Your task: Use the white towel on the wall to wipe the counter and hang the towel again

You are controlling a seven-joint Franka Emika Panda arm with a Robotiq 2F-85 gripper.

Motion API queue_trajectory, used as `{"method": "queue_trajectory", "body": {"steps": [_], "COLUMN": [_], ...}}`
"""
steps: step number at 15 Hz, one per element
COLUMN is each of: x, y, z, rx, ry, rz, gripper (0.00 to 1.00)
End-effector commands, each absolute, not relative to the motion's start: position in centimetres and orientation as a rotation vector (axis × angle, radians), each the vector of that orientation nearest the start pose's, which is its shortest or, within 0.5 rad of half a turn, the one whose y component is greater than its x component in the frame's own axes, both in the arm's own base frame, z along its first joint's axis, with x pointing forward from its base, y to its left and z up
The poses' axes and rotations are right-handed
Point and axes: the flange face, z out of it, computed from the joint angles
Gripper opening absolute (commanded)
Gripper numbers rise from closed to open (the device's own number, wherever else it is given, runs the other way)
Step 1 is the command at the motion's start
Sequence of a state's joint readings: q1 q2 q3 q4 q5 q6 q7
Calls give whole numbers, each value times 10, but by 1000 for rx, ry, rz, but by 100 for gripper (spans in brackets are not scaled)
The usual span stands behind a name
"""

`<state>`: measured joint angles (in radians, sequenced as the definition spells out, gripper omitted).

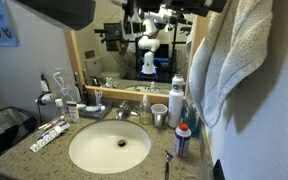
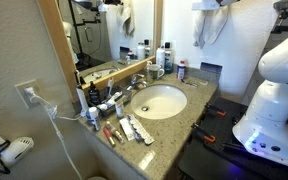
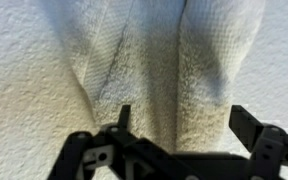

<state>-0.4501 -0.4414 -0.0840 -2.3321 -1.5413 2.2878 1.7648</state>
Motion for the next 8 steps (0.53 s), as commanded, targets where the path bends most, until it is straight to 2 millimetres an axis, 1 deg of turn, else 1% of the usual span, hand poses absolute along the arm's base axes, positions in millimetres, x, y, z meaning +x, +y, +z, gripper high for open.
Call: {"method": "queue_trajectory", "body": {"steps": [1, 5, 8], "x": [397, 402, 404], "y": [-272, -289, -299], "z": [580, 582, 580], "rx": [1300, 1123, 1055], "ry": [-1297, -1282, -1273], "rz": [1262, 1260, 1244], "gripper": [100, 100, 100]}}
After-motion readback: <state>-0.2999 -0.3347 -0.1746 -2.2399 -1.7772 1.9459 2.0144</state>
